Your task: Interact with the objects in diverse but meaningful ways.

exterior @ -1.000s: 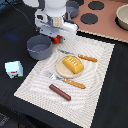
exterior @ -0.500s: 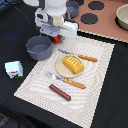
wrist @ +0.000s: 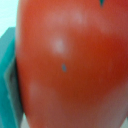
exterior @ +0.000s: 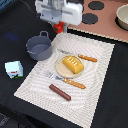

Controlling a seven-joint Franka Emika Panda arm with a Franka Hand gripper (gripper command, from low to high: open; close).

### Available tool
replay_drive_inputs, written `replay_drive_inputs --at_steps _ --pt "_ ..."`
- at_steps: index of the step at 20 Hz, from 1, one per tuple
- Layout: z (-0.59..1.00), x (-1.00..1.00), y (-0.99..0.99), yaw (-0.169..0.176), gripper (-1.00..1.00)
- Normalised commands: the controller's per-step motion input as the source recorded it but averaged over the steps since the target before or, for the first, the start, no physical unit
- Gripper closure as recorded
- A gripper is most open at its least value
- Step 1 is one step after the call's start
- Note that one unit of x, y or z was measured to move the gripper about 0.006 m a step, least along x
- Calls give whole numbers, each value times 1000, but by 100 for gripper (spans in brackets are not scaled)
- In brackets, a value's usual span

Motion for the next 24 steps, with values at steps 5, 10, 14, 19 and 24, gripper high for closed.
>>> replay_drive_inputs --at_steps 5,10,14,19,24 --pt "299 557 -136 49 100" --pt "413 334 -177 115 100" --pt "524 234 -391 109 100" --pt "554 273 -490 98 100" --pt "418 673 -387 14 100"
